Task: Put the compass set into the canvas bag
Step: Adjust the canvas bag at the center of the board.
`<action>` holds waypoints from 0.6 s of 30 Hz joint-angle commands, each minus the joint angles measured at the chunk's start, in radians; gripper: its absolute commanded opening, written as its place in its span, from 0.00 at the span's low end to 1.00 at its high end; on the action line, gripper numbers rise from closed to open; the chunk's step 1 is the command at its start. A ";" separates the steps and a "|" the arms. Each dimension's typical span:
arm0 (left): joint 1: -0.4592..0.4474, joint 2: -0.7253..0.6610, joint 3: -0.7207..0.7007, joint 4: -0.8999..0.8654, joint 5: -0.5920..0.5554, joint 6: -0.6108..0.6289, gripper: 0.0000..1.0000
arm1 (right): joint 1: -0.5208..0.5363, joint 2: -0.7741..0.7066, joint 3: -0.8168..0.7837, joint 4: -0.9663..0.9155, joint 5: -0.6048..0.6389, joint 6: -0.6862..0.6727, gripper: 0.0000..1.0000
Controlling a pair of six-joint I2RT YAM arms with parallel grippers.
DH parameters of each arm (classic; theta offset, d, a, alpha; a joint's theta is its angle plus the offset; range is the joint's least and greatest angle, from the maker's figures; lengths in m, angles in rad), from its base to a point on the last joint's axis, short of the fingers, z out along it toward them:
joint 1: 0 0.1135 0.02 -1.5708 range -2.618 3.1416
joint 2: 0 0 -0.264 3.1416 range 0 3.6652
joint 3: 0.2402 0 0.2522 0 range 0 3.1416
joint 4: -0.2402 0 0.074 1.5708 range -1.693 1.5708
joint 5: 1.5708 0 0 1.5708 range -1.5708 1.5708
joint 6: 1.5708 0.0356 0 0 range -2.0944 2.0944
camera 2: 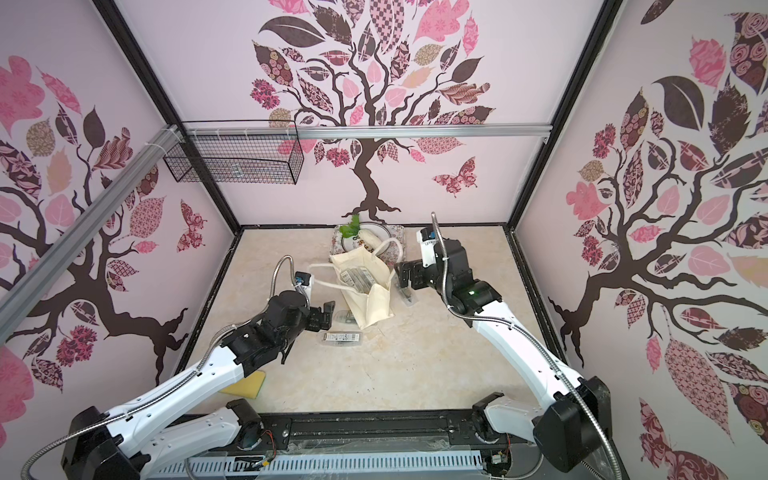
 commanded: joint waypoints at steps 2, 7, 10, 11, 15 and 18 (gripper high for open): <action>0.006 0.018 0.058 -0.010 0.009 0.052 0.97 | 0.005 0.038 -0.057 0.106 -0.141 0.078 0.97; 0.006 0.051 0.051 0.033 0.028 0.105 0.97 | 0.009 0.107 -0.075 0.164 -0.163 0.116 0.85; 0.005 0.062 0.041 0.084 0.045 0.129 0.97 | 0.012 0.154 -0.061 0.184 -0.149 0.118 0.78; 0.005 0.065 0.035 0.102 0.044 0.138 0.97 | 0.013 0.172 -0.052 0.188 -0.147 0.123 0.76; 0.006 0.078 0.016 0.175 0.044 0.184 0.97 | 0.019 0.241 -0.021 0.204 -0.140 0.137 0.68; 0.005 0.090 -0.003 0.226 0.060 0.229 0.97 | 0.030 0.305 0.006 0.213 -0.154 0.150 0.60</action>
